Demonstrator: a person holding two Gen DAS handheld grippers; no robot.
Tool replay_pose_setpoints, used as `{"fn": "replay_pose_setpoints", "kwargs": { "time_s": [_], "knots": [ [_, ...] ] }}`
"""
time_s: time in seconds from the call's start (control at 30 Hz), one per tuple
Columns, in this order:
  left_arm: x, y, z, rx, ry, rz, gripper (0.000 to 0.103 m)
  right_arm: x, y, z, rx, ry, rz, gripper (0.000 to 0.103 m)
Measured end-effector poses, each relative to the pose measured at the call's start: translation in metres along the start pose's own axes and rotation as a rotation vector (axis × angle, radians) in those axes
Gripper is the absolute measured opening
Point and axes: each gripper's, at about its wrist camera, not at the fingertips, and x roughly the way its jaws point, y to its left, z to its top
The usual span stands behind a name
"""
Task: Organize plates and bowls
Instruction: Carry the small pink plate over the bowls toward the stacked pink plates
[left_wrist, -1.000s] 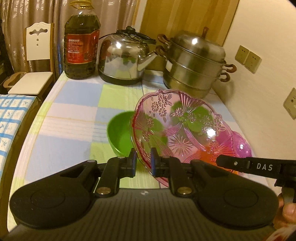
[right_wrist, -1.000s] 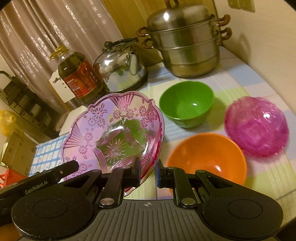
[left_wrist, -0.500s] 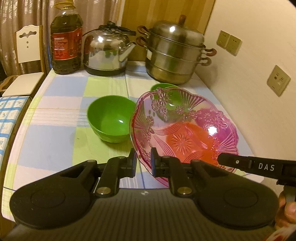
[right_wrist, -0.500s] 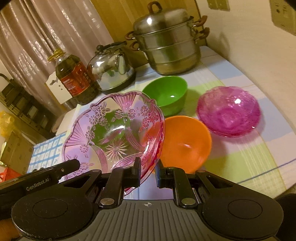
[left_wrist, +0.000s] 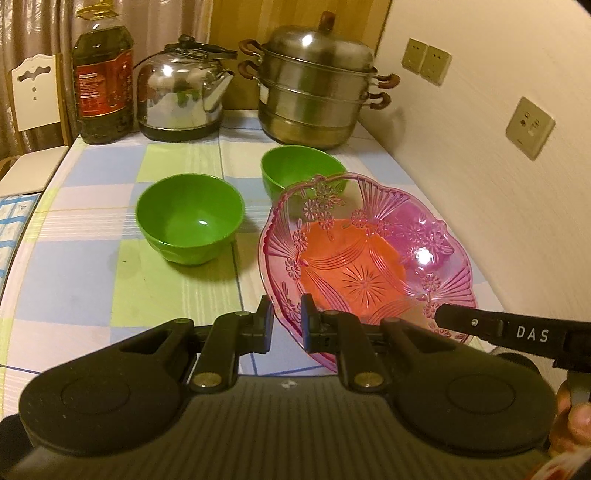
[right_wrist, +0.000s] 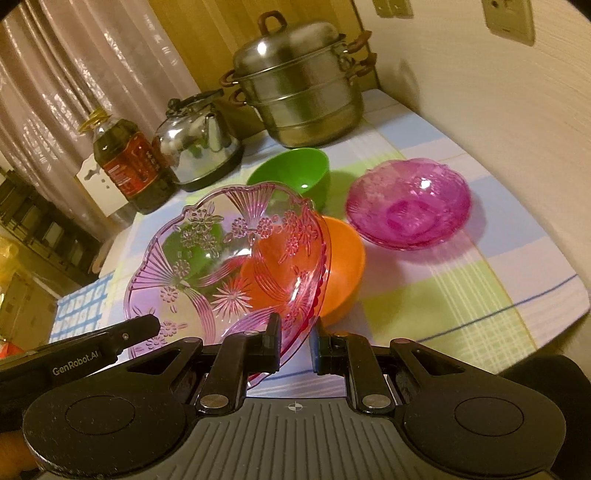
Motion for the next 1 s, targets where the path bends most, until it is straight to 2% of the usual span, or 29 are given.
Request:
{"fn": "replay_pose_setpoints", "kwargs": {
  "time_s": [0.3,1.0],
  "knots": [
    [0.01,-0.025,-0.003,0.036,0.023,-0.032,0.014,-0.01,-0.026,-0.005,0.042,-0.005,-0.03,0.015],
    [0.039,-0.076,0.011,0.126,0.054,-0.08,0.014,-0.022,-0.075,0.005,0.134,-0.041,-0.075,0.015]
  ]
}}
